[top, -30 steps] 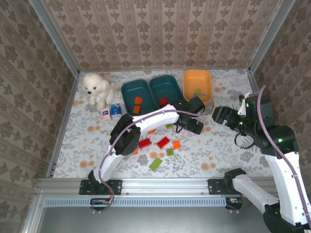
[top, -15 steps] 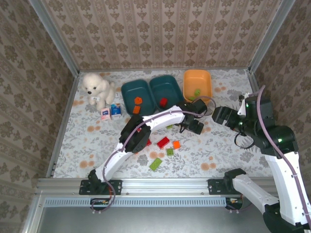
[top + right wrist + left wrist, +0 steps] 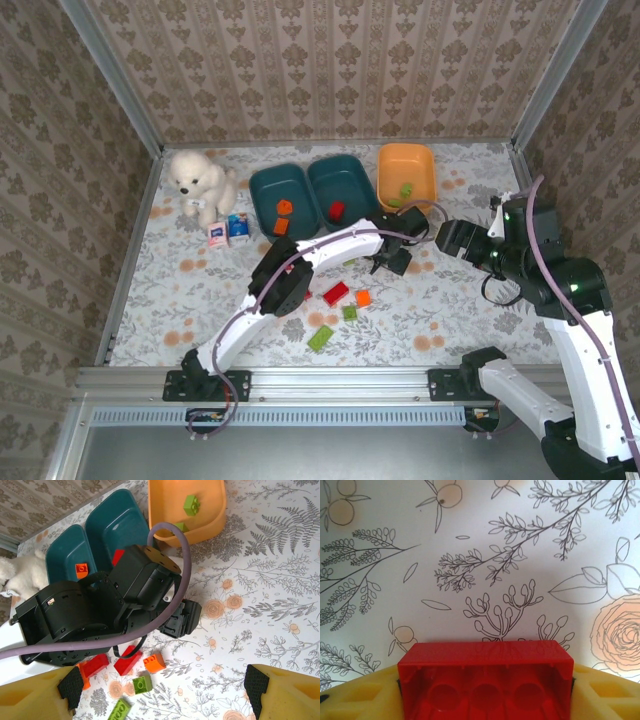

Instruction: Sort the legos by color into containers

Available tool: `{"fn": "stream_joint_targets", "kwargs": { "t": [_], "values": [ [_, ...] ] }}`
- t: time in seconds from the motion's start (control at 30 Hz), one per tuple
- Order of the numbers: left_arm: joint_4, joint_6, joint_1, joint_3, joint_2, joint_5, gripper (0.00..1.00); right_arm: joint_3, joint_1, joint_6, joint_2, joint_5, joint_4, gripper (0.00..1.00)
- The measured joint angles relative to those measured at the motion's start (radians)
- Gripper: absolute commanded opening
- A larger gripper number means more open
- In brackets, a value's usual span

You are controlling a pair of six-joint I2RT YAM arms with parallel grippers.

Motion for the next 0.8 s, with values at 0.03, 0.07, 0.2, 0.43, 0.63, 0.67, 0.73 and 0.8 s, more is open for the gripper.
{"fn": "stream_joint_targets", "kwargs": {
  "t": [0.03,0.07,0.2,0.43,0.63,0.67,0.73,0.8],
  "values": [
    [0.0,0.003,0.0,0.001,0.0,-0.003,0.56,0.0,0.0,0.0,0.0,0.0,0.0,0.87],
    [0.0,0.005,0.0,0.002,0.001,-0.004,0.55,0.0,0.0,0.0,0.0,0.0,0.0,0.87],
    [-0.015,0.019,0.0,0.026,0.001,-0.023,0.54,-0.002,0.0,0.0,0.0,0.0,0.0,0.87],
    [-0.049,0.026,0.019,0.039,-0.05,-0.053,0.53,-0.002,0.0,-0.002,0.001,0.0,0.0,0.87],
    [-0.055,0.022,0.116,0.038,-0.174,-0.051,0.52,-0.004,0.0,-0.004,0.009,0.0,0.001,0.86],
    [-0.052,0.021,0.139,0.039,-0.189,-0.05,0.52,-0.006,0.0,-0.004,0.011,0.0,0.002,0.86],
    [-0.043,0.014,0.186,0.044,-0.204,-0.043,0.51,-0.011,0.0,-0.004,0.019,-0.001,0.006,0.87],
    [-0.034,0.003,0.23,0.05,-0.202,-0.031,0.51,-0.013,0.0,-0.004,0.027,-0.002,0.008,0.86]
  ]
}}
